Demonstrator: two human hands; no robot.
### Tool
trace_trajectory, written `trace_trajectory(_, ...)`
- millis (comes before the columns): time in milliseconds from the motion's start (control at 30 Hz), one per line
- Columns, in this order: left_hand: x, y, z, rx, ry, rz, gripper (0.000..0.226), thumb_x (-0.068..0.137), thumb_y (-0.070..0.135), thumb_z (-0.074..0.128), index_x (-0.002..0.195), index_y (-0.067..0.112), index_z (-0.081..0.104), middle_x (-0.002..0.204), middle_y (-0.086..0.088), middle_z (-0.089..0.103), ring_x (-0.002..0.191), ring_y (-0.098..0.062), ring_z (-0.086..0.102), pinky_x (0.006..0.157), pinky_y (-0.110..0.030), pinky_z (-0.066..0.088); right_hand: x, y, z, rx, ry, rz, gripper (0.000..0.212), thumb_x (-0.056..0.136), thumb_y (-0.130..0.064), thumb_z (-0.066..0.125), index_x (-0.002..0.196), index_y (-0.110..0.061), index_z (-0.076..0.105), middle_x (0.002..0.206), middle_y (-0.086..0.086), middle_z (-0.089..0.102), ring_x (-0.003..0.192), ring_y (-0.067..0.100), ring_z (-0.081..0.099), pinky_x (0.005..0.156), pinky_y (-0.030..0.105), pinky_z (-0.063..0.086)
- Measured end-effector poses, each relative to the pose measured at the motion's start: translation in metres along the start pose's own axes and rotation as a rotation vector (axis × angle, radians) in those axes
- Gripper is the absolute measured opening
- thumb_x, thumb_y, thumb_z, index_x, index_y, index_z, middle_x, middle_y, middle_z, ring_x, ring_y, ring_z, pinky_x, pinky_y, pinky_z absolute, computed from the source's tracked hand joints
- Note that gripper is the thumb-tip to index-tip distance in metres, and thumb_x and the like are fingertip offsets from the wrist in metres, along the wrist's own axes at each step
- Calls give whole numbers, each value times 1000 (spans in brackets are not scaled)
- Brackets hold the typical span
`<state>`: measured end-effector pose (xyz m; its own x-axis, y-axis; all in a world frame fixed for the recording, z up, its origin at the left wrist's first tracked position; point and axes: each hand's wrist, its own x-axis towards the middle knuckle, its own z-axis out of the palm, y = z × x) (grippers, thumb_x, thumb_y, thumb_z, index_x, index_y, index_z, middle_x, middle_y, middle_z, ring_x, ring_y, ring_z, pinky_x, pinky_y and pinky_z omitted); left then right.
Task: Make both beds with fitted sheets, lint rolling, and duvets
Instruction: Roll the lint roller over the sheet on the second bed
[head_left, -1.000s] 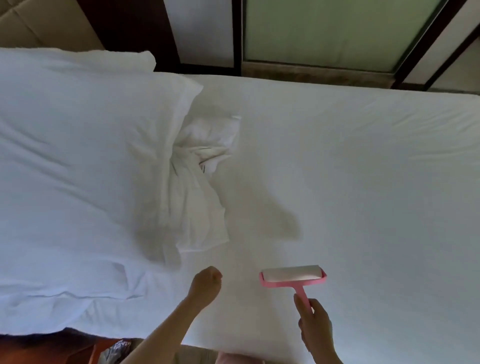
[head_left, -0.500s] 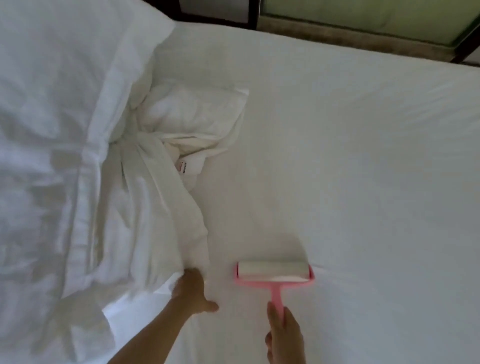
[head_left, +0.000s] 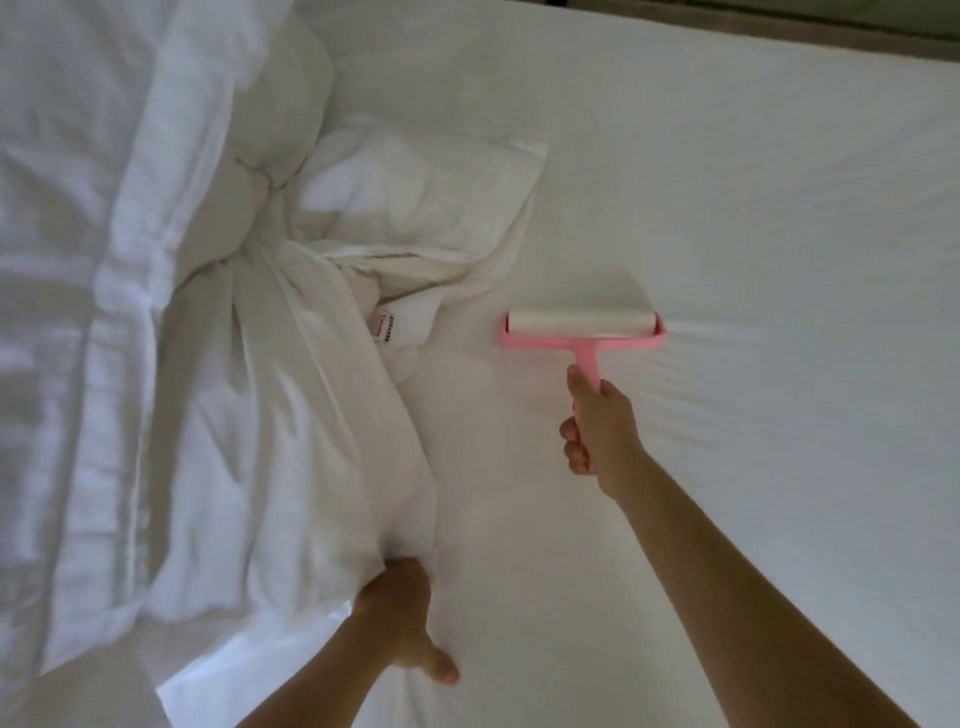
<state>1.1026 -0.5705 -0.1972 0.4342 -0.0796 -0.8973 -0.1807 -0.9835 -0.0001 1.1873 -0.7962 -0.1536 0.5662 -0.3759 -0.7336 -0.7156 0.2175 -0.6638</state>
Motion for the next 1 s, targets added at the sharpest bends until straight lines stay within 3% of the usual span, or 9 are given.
trace_trajectory(100,0,4,-4,37,-8,-8,127,54,62,81,146,0,19,150,-15,28,140,-27,29,114,-31,28,-2,1,-2,-9,-1,11,31,96,-42,46,75,-20,43,54,5,41,31,14,32,35,16,24)
trace_trajectory(333,2,8,-8,119,-18,11,126,61,62,77,149,0,11,154,-16,18,144,-29,20,117,-35,22,-92,98,-16,9,-10,76,32,94,-39,50,77,-12,50,48,5,39,31,14,31,33,15,23)
trace_trajectory(433,3,9,-8,145,-9,13,124,63,61,76,148,0,11,153,-17,18,144,-30,19,117,-37,21,-50,62,-6,-43,13,-11,33,95,-40,49,73,-15,46,50,4,42,33,14,34,33,17,25)
trace_trajectory(633,3,5,-2,125,40,37,121,60,63,77,147,2,20,150,-14,26,141,-29,26,115,-35,25,68,-75,23,-154,131,-141,39,95,-46,46,70,-16,44,58,6,48,41,17,44,41,19,32)
trace_trajectory(700,3,4,-1,135,44,49,116,60,64,76,145,3,25,148,-13,30,139,-28,29,114,-34,27,73,-106,22,-149,163,-180,32,95,-39,50,78,-12,48,59,4,48,40,16,43,36,16,31)
trace_trajectory(767,3,5,-1,140,32,53,111,62,64,75,143,4,29,145,-11,34,136,-27,34,111,-33,31,66,-120,22,-101,178,-288,17,95,-31,51,99,-15,51,62,3,49,40,13,42,33,13,28)
trace_trajectory(867,3,7,-2,161,31,62,108,63,64,75,142,4,33,143,-10,38,134,-26,38,109,-34,35,58,-105,24,-78,174,-374,30,98,-27,45,127,-28,48,69,2,51,45,12,44,32,13,29)
trace_trajectory(1000,1,7,-1,167,44,61,105,63,62,75,141,5,34,142,-9,39,133,-25,39,109,-36,35,37,-34,20,-131,221,-415,33,97,-33,45,130,-36,48,67,2,54,37,8,46,34,17,31)
